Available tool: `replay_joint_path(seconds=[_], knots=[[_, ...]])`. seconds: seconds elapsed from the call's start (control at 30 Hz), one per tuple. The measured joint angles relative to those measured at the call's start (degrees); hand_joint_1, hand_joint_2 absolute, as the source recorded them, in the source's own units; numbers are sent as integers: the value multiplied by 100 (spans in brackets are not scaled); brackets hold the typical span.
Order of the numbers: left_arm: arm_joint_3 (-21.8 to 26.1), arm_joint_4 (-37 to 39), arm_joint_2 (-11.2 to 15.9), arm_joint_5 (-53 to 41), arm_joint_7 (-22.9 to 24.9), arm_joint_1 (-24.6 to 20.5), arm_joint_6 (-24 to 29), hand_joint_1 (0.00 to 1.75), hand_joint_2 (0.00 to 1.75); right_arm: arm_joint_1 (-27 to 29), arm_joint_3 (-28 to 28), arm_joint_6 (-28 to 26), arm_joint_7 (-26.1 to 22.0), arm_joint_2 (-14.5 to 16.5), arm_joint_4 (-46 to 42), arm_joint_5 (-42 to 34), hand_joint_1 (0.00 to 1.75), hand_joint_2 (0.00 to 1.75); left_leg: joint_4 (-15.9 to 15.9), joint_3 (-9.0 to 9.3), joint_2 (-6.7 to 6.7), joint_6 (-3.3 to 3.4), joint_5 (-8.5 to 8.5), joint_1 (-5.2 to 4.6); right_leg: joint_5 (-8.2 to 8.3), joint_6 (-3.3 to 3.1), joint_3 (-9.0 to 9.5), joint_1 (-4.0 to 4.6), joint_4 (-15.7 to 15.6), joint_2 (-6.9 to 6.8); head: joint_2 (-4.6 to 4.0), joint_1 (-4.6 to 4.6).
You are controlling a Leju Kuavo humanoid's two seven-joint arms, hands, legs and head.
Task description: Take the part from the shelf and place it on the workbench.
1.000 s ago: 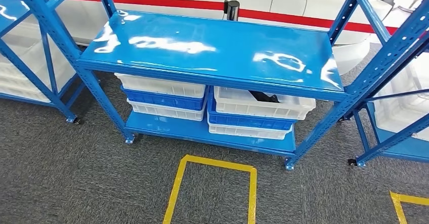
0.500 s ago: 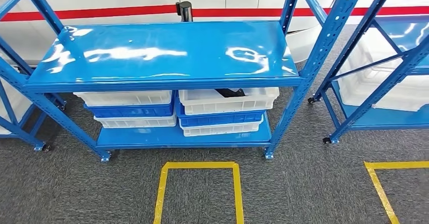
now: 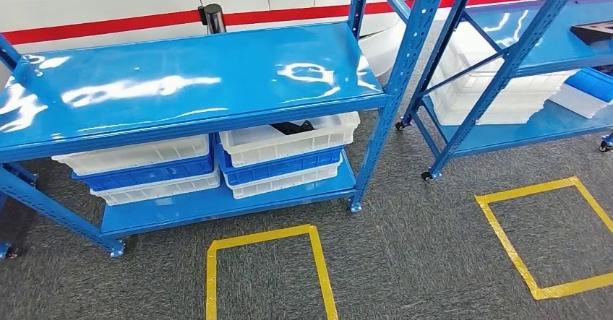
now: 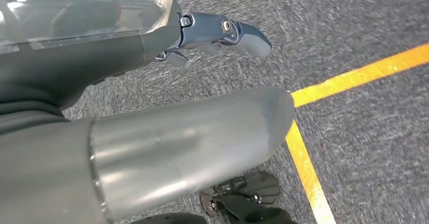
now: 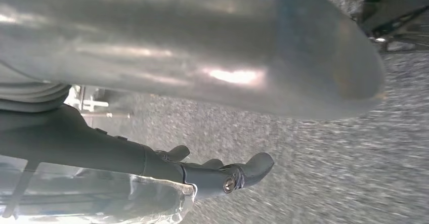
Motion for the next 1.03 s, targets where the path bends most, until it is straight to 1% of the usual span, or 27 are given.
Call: replay_joint_path(seconds=[0.03, 0.07, 0.1, 0.13, 0.17, 0.2, 0.23, 0.27, 0.33, 0.37, 0.4, 0.53, 0.6, 0.67, 0.77, 0.8, 0.87, 1.0, 1.03], knots=[[0, 0, -7, -2, 1, 0, 0, 0, 0, 2, 0, -2, -1, -6, 0, 0, 0, 0, 4, 15, 65, -23, -14, 5, 143, 64, 236, -24, -411, -87, 0, 1], [0, -1, -11, -2, 1, 0, 0, 0, 0, -5, 0, -4, -6, -7, 0, 0, 0, 0, 11, 24, 120, -58, -37, -4, 278, 98, 477, -34, -819, -209, 0, 2], [0, -1, -14, -2, 1, -2, 0, 0, 0, -15, 0, -5, -15, -7, 0, 1, 0, 0, 20, 36, 167, -102, -65, -15, 382, 91, 660, -32, -1134, -306, 0, 1], [0, -1, -13, -2, 1, -7, 0, 0, 0, -21, 0, -11, -23, -4, 0, 8, 0, 0, 28, 52, 207, -146, -92, -27, 438, 51, 769, -23, -1311, -370, 0, -8], [-1, -1, -12, -3, 1, -18, -1, 0, 0, -20, 0, -19, -27, 0, 0, 21, 0, 0, 30, 68, 239, -187, -115, -34, 450, -10, 783, -4, -1340, -377, 0, -17], [-1, 0, -14, -5, 1, -35, -1, 0, 0, -12, 0, -28, -25, -1, 0, 35, 0, 0, 26, 95, 273, -222, -128, -24, 450, -68, 771, 10, -1341, -336, 0, -24], [-1, -1, -14, -7, 3, -51, -2, 0, 0, -6, -1, -39, -16, 2, 0, 49, 0, 0, 22, 122, 292, -253, -136, -9, 450, -113, 785, 0, -1347, -303, 0, -29], [-1, -1, -14, -8, 4, -62, -3, 0, 0, 1, -1, -45, -8, 4, 0, 58, 0, 0, 2, 137, 295, -256, -140, 3, 454, -138, 800, -4, -1355, -285, 0, -33], [-1, -2, -10, -8, 17, -76, -8, 0, 0, 6, -2, -62, 8, 11, 0, 77, 0, 0, -24, 148, 261, -184, -114, 11, 470, -163, 851, -13, -1368, -253, 0, -60], [-2, -1, -8, -8, 25, -82, -14, 0, 0, 12, -2, -68, 18, 14, 0, 93, 0, 0, -39, 147, 245, -135, -99, 9, 469, -162, 851, 3, -1364, -248, 0, -76], [-2, -1, -7, -7, 33, -89, -21, 0, 0, 17, -2, -74, 32, 15, 0, 113, 0, 0, -40, 148, 234, -106, -84, 12, 466, -168, 850, 14, -1362, -238, 0, -84], [-2, 0, -6, -3, 45, -89, -39, 0, 175, 16, -2, -76, 60, 22, 0, 170, 0, 0, -62, 146, 206, -114, -74, 31, 450, -193, 844, 41, -1362, -244, 0, -84], [-1, 0, -5, 0, 41, -88, -71, 0, 175, 10, -2, -79, 68, 22, 0, 184, 0, 87, -66, 145, 202, -139, -67, 42, 448, -197, 844, 55, -1361, -247, 0, -83], [-1, 0, -2, 1, 30, -88, -138, 0, 175, 10, -1, -81, 63, 19, 0, 200, 0, 175, -70, 144, 201, -184, -63, 49, 447, -199, 844, 64, -1359, -248, 0, -84], [-27, -1, 9, 3, 53, -75, -226, 0, 175, 17, 12, -82, 52, 17, -1, 232, 0, 175, -74, 145, 197, -274, -61, 53, 445, -202, 843, 69, -1358, -249, 0, -83], [-76, -4, 21, 41, 84, -56, -250, 0, 175, 27, 35, -77, 53, 15, -3, 219, 0, 175, -75, 147, 196, -295, -63, 52, 445, -202, 843, 70, -1357, -250, 0, -83], [-247, -24, 61, 231, 174, 7, -288, 0, 175, 63, 114, -49, 39, 8, -15, 120, 0, 175, -74, 150, 194, -317, -67, 46, 445, -202, 843, 71, -1357, -251, 0, -83], [-641, -105, 151, 804, 383, 158, -353, 0, 0, 164, 296, 50, -45, -10, -75, -190, 0, 0, -70, 151, 188, -321, -74, 19, 445, -200, 841, 63, -1358, -256, 0, -83], [-689, -117, 162, 875, 408, 177, -359, 0, 0, 176, 320, 62, -56, -12, -85, -229, 0, 0, -70, 151, 188, -322, -75, 16, 445, -200, 841, 61, -1358, -256, 0, -83]])
